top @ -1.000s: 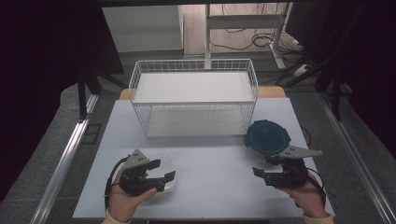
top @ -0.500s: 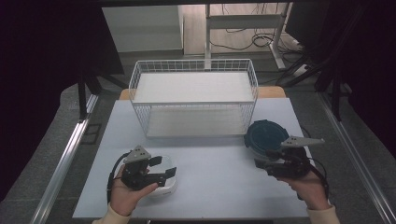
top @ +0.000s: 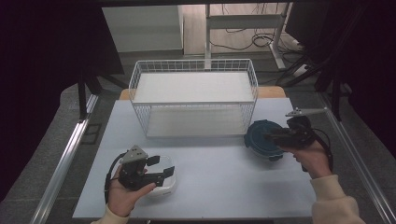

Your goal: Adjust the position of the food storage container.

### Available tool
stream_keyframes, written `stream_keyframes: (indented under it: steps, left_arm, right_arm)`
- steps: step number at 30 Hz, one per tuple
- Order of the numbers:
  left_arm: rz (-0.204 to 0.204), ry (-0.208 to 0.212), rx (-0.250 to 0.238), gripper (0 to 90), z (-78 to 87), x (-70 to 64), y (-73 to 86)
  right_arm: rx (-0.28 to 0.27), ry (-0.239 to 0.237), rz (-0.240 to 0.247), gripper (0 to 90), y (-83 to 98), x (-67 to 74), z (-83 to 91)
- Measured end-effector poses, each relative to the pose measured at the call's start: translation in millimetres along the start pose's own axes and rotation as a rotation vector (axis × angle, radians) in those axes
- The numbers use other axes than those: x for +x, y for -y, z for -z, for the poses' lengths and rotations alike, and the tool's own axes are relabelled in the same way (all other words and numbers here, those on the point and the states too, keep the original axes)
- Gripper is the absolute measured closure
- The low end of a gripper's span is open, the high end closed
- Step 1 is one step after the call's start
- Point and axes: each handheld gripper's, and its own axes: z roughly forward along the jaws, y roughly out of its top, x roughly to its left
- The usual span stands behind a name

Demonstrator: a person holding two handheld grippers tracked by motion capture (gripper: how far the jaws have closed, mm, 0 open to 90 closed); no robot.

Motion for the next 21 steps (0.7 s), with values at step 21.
stream_keyframes:
  steps: [21]
  left_arm:
    - [0.024, 0.004, 0.004, 30.1, -5.8, 10.9, 1.6]
  right_arm:
    - [0.103, 0.143, -0.080, 89.5, -34.1, -72.5, -61.5]
